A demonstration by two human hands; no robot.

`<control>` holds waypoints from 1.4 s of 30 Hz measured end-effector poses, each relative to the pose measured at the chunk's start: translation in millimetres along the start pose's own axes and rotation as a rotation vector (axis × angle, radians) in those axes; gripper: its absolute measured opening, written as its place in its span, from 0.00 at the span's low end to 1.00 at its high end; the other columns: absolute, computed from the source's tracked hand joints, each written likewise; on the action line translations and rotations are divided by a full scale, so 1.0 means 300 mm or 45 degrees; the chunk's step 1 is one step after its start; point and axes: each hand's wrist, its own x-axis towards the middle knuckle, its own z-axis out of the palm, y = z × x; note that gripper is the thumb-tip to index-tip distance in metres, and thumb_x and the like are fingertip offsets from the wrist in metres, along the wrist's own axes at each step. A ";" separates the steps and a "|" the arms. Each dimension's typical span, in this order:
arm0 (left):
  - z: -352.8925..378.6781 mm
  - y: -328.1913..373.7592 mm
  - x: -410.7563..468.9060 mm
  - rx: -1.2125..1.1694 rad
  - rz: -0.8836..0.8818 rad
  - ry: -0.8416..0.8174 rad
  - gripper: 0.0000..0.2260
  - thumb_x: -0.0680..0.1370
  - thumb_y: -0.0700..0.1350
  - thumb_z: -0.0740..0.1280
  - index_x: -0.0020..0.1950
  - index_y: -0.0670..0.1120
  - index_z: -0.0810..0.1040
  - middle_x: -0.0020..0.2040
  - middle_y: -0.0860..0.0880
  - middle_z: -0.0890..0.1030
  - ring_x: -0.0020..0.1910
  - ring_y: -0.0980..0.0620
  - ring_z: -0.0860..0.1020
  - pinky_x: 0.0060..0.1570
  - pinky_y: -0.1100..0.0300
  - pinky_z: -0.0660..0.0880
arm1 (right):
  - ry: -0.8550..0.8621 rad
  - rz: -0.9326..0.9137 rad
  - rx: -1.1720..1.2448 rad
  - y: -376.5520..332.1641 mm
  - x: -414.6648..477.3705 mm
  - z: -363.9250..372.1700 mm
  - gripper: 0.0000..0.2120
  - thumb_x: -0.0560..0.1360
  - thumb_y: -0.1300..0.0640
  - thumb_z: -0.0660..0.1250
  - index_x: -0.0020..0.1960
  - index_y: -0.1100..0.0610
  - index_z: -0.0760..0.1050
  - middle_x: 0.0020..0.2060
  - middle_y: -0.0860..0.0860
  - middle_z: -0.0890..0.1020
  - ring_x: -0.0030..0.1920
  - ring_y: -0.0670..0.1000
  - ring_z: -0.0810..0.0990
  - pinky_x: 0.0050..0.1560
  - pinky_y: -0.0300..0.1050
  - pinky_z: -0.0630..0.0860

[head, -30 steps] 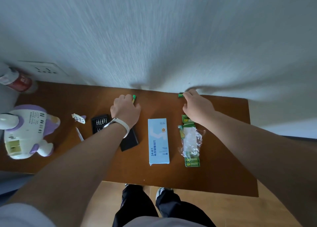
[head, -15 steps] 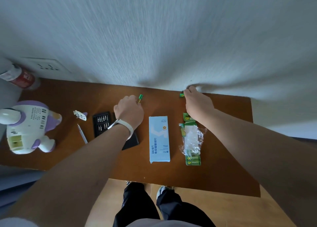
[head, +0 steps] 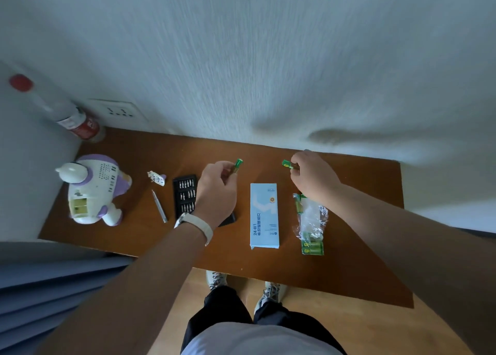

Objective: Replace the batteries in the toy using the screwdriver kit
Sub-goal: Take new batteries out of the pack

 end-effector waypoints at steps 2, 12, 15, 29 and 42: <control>-0.041 0.010 -0.031 -0.019 -0.036 -0.001 0.07 0.80 0.43 0.69 0.58 0.49 0.79 0.48 0.55 0.77 0.45 0.60 0.76 0.40 0.72 0.71 | 0.014 -0.019 0.093 -0.048 -0.042 -0.026 0.06 0.79 0.59 0.62 0.55 0.58 0.75 0.47 0.50 0.75 0.40 0.48 0.73 0.34 0.37 0.63; -0.250 0.080 -0.145 -0.159 -0.081 0.023 0.07 0.81 0.43 0.69 0.55 0.54 0.77 0.46 0.59 0.81 0.46 0.65 0.79 0.40 0.76 0.74 | 0.100 -0.125 0.394 -0.292 -0.219 -0.129 0.09 0.79 0.55 0.65 0.58 0.55 0.75 0.47 0.46 0.76 0.40 0.44 0.75 0.36 0.31 0.66; -0.304 0.073 -0.164 -0.179 -0.072 -0.010 0.08 0.81 0.43 0.69 0.54 0.57 0.76 0.47 0.58 0.81 0.46 0.60 0.80 0.41 0.71 0.77 | 0.121 -0.121 0.458 -0.370 -0.250 -0.142 0.07 0.79 0.55 0.66 0.56 0.53 0.74 0.44 0.43 0.75 0.40 0.43 0.76 0.36 0.32 0.68; -0.686 -0.173 -0.144 -0.339 -0.059 -0.037 0.08 0.78 0.41 0.71 0.50 0.55 0.79 0.42 0.55 0.81 0.40 0.61 0.78 0.38 0.68 0.75 | 0.064 0.049 0.504 -0.888 -0.211 -0.059 0.05 0.79 0.51 0.65 0.54 0.44 0.71 0.44 0.39 0.75 0.43 0.38 0.74 0.34 0.30 0.67; -1.023 -0.541 -0.091 -0.412 -0.062 -0.141 0.13 0.79 0.41 0.71 0.51 0.60 0.75 0.54 0.50 0.80 0.53 0.55 0.79 0.52 0.58 0.81 | 0.039 0.118 0.465 -1.332 -0.170 0.140 0.02 0.79 0.51 0.65 0.47 0.47 0.75 0.41 0.43 0.78 0.41 0.43 0.76 0.38 0.38 0.71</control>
